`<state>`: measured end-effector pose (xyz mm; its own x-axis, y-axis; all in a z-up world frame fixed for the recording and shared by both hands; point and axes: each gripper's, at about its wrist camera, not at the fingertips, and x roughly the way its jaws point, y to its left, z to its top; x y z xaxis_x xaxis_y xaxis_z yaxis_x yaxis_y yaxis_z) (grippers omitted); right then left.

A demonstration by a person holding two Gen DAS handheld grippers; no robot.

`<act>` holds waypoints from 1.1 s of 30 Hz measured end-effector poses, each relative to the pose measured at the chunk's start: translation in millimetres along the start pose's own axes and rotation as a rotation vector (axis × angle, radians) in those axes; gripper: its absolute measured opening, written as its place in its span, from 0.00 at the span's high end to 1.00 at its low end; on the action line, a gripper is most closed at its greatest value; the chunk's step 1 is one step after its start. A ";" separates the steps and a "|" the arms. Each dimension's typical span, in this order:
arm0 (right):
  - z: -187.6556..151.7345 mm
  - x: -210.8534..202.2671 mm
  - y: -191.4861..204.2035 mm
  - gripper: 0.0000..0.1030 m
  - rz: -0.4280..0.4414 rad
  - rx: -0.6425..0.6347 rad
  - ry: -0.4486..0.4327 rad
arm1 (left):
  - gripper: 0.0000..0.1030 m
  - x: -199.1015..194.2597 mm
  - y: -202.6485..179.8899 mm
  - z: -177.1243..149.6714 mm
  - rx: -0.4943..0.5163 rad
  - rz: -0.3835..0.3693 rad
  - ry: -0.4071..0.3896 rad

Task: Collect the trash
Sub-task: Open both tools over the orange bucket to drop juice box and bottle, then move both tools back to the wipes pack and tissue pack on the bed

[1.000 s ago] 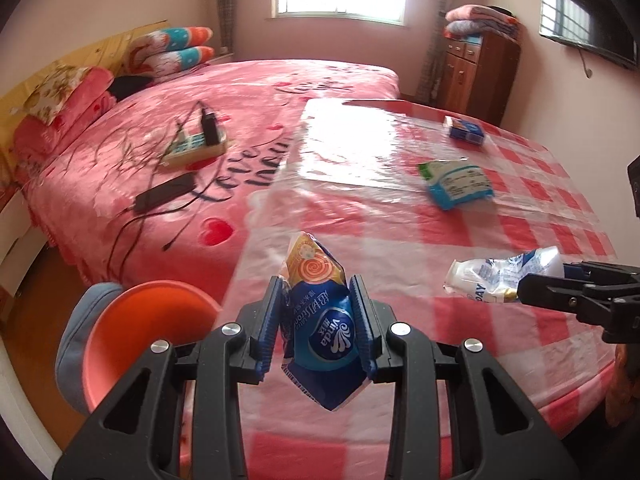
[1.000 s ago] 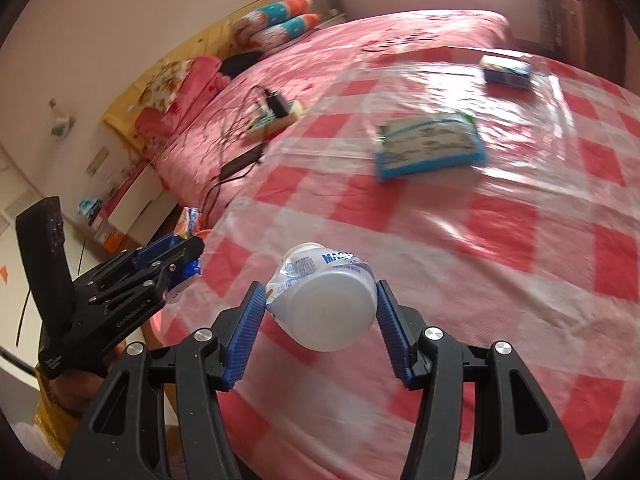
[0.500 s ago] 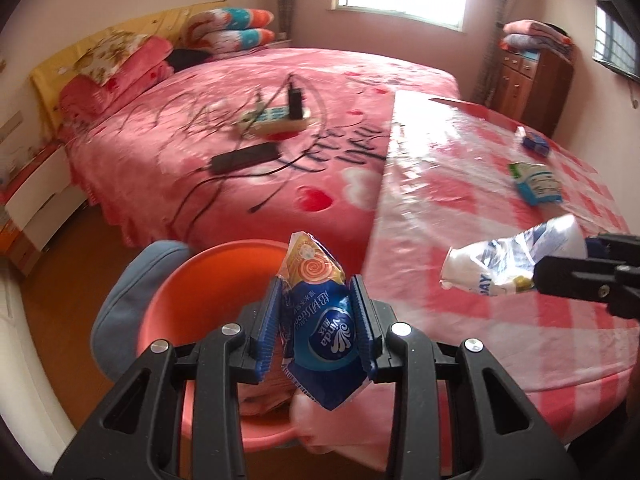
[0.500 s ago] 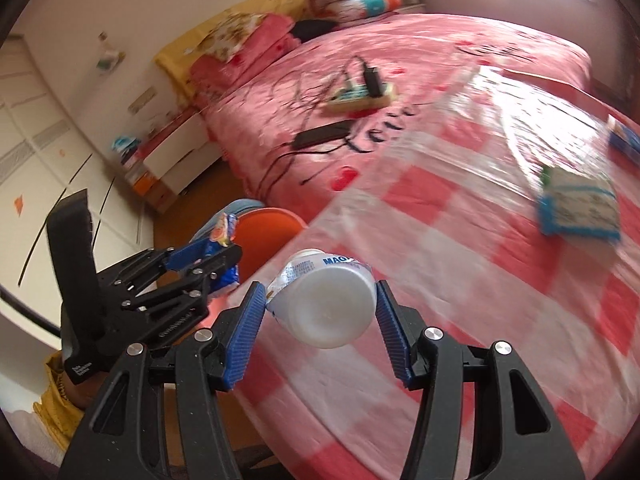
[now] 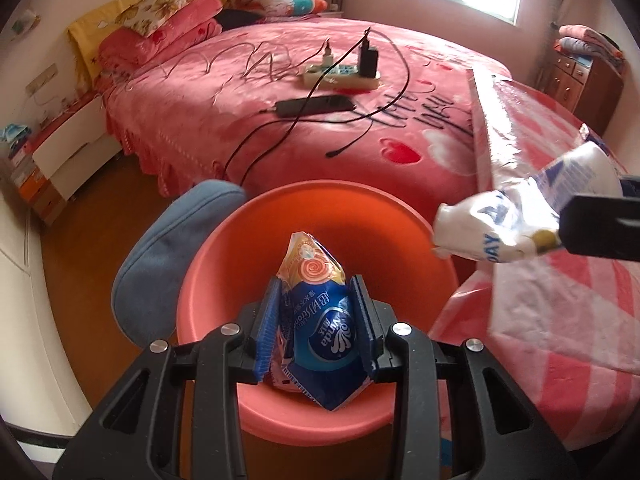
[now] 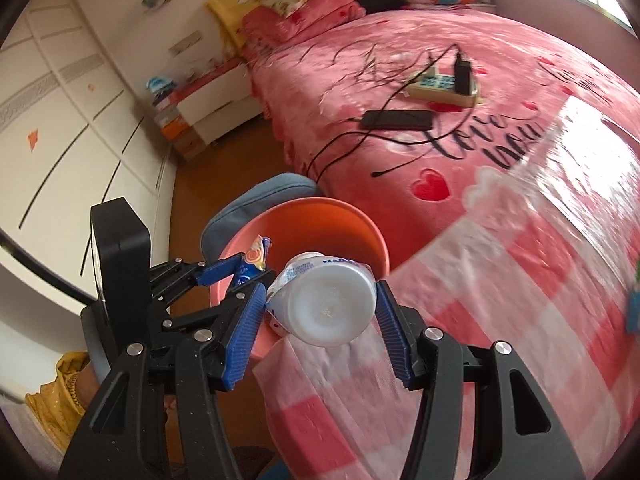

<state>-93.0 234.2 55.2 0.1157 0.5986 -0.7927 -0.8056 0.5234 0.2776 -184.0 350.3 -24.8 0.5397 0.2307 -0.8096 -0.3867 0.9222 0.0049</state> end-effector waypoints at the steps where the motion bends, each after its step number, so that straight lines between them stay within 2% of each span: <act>1: 2.5 5.6 1.5 0.45 0.000 -0.009 0.010 | 0.64 2.2 1.2 -1.0 -0.003 0.003 0.005; 5: 10.7 27.4 5.3 0.45 -0.008 -0.040 0.050 | 0.63 11.6 6.4 -3.7 -0.016 0.016 0.024; 8: 12.8 43.2 3.5 0.43 -0.003 -0.042 0.079 | 0.57 19.2 8.8 -4.5 -0.020 0.028 0.041; 10: 11.8 46.0 -0.8 0.28 -0.006 -0.015 0.074 | 0.49 24.4 8.9 -5.1 -0.021 0.041 0.058; 12: 8.8 42.4 -6.6 0.24 0.006 0.013 0.060 | 0.38 28.0 10.0 -6.4 -0.024 0.054 0.072; 16: -1.7 25.8 -18.0 0.17 -0.029 0.054 0.013 | 0.33 29.5 11.1 -6.2 -0.031 0.079 0.076; 20: -14.0 11.7 -30.4 0.16 -0.025 0.110 -0.003 | 0.30 25.8 6.6 -4.3 -0.023 0.085 0.066; 27: -34.7 -17.4 -42.3 0.16 -0.036 0.092 -0.002 | 0.27 7.3 -2.2 3.7 0.005 0.108 0.018; 33: -62.0 -58.1 -57.1 0.16 -0.059 0.136 -0.075 | 0.27 -7.8 -10.9 12.9 0.034 0.134 -0.019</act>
<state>-89.7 132.0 51.8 0.2073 0.6053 -0.7685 -0.7104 0.6333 0.3071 -174.3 342.5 -11.0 0.4994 0.3581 -0.7889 -0.4312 0.8925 0.1321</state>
